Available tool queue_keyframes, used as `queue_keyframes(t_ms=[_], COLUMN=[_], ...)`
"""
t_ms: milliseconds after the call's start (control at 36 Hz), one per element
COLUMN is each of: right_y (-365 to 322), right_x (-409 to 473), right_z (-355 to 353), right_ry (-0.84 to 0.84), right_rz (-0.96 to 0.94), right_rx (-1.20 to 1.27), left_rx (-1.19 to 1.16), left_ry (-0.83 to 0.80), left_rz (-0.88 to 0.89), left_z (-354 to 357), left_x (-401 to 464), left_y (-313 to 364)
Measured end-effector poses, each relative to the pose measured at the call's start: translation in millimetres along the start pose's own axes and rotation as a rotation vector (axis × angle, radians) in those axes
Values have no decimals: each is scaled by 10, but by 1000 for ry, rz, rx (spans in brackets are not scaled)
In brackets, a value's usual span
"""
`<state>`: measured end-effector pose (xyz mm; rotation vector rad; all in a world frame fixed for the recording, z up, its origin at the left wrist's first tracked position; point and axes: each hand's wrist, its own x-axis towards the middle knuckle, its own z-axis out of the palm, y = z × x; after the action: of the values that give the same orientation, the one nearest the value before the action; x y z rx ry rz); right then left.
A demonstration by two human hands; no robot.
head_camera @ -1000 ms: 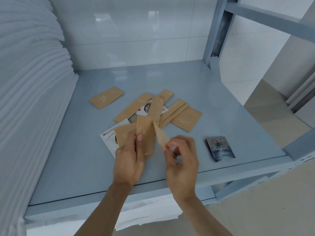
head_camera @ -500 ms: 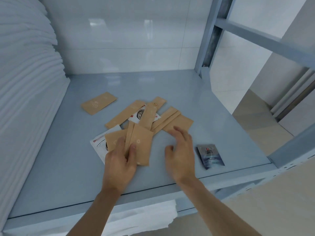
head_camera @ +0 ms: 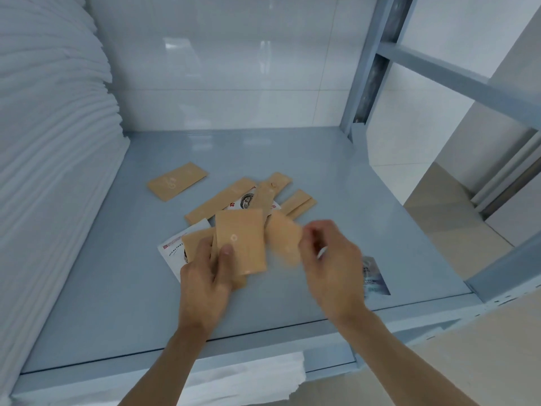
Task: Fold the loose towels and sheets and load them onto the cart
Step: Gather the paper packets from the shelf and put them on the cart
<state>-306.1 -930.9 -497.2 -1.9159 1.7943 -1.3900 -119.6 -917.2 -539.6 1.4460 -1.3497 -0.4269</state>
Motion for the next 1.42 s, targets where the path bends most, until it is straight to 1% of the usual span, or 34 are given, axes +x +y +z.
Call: queue_keyframes(t_ms=[56, 111, 139, 194, 306, 389, 472, 528, 583, 694, 750, 778, 861, 917, 972, 1056, 1139, 1250, 1333, 1361, 1417], right_y=[-98, -178, -200, -207, -136, -20, 29, -14, -87, -253, -308, -323, -360, -356, -331, -266, -166, -62, 15, 51, 119], right_x=[40, 68, 63, 22, -64, -99, -82, -12, 60, 138, 133, 127, 91, 57, 26, 17, 41, 132, 252, 285, 332], right_z=[-43, -58, -56, -29, 1, 40, 76, 94, 142, 255, 302, 321, 351, 356, 342, 304, 267, 175, 36, -13, -78], right_ry=[93, 97, 76, 30, 5, 8, -25, -56, -102, -179, -168, -160, -201, -254, -334, -468, -521, -630, -687, -684, -683], right_rz=[300, 545, 622, 684, 698, 640, 454, 313, 231, 195, 154, 122, 33, 22, -6, -94, -68, -13, -68, -89, -139], right_rx=[327, 553, 625, 673, 663, 547, 344, 247, 192, 246, 250, 230, 177, 226, 272, 228, 111, 31, -6, -14, -63], left_rx=[-26, -45, -48, -49, -94, -109, -163, -166, -251, -427, -500, -515, -468, -468, -498, -553, -558, -585, -524, -438, -134], left_ry=[19, 21, 21, 25, 5, -30, -71, -137, -182, -165, -173, -180, -208, -263, -311, -367, -391, -376, -376, -375, -379], left_rz=[-25, -46, -47, -40, -95, -122, -141, -154, -213, -369, -449, -462, -385, -352, -374, -439, -450, -473, -517, -502, -367], left_z=[-2, 2, 2, 0, -4, -2, -19, -22, -29, -88, -146, -180, -239, -262, -286, -292, -230, -31, 175, 243, 339], left_x=[16, 19, 16, 14, 29, 24, 20, 68, 120, 163, 120, 88, -5, -68, -108, -154, -205, -276, -329, -342, -346], left_y=[-22, -48, -58, -66, -85, -97, -52, 41, 166, 347, 417, 454, 508, 504, 486, 491, 521, 599, 627, 625, 586])
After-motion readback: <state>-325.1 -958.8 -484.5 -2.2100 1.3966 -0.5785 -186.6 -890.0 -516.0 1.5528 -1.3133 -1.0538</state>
